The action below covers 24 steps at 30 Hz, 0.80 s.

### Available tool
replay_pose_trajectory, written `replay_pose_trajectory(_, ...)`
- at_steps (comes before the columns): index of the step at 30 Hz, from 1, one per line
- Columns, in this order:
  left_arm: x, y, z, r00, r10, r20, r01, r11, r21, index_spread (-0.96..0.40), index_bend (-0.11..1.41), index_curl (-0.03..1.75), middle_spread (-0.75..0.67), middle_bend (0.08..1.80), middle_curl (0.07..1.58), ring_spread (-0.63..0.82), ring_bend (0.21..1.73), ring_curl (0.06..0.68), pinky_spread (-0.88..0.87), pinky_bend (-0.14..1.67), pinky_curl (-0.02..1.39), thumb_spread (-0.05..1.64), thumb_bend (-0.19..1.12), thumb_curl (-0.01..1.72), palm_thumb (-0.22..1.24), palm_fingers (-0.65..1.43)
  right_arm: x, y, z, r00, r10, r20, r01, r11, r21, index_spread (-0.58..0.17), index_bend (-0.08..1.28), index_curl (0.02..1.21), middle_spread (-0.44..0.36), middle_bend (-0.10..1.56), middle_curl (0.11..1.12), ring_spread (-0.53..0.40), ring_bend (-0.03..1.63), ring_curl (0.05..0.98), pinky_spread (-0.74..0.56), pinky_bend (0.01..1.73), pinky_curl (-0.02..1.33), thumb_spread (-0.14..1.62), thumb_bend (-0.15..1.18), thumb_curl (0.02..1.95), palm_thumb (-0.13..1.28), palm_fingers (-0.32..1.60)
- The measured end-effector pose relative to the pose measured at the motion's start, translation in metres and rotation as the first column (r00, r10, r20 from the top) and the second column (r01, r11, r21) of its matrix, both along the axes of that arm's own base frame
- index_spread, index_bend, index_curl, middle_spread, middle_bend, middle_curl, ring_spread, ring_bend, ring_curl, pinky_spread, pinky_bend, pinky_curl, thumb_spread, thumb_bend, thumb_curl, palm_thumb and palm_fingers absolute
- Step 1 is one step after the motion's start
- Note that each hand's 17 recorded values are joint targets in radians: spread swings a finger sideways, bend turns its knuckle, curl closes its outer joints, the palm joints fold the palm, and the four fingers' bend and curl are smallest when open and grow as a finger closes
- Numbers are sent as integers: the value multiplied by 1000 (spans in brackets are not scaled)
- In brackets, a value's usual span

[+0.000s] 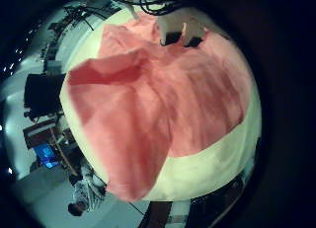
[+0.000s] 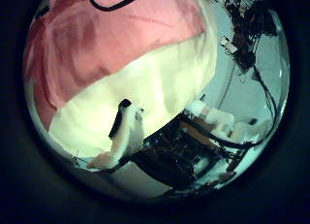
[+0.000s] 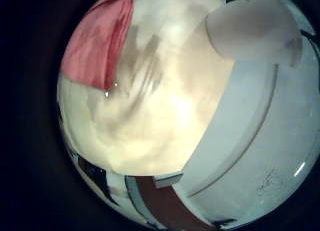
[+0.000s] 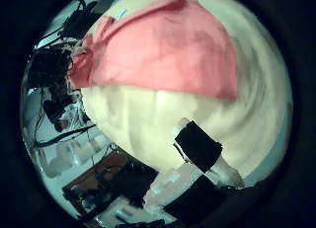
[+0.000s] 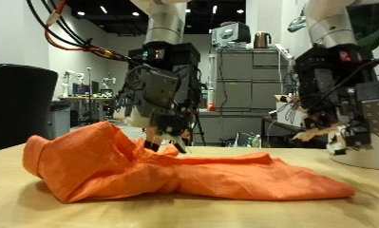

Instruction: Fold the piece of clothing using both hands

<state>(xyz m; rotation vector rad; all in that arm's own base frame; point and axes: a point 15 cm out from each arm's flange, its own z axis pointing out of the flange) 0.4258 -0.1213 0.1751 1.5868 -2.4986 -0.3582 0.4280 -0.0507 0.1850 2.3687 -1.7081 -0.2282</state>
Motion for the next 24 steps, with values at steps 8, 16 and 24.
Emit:
replay_pose_trajectory(8,-3,2,4,1000,11,16,-11,1000,-9,226,149,303,363,175,288,533,489,226,513,352,326,1339,-7,264,457,-48,1,-14,-27,999,17,-41,-18,999,-36,-384,162,331,-46,182,330,192,201,262,332,212,350,1185,-24,296,554,64)
replay_pose_trajectory(16,-7,4,20,999,19,47,-18,1000,-22,225,152,283,359,177,277,540,482,223,515,342,319,1340,-8,259,464,-40,5,-13,-49,998,5,-61,-7,999,-36,-371,164,309,-43,182,316,192,218,267,314,223,348,1143,-22,301,539,66)
replay_pose_trajectory(24,-10,11,32,997,31,74,-28,999,-30,220,154,273,359,178,270,543,478,223,515,336,317,1341,-10,258,463,-38,21,-10,-63,997,-5,-73,-2,996,-87,-340,177,307,15,188,308,171,280,282,293,213,337,1109,18,373,734,161)
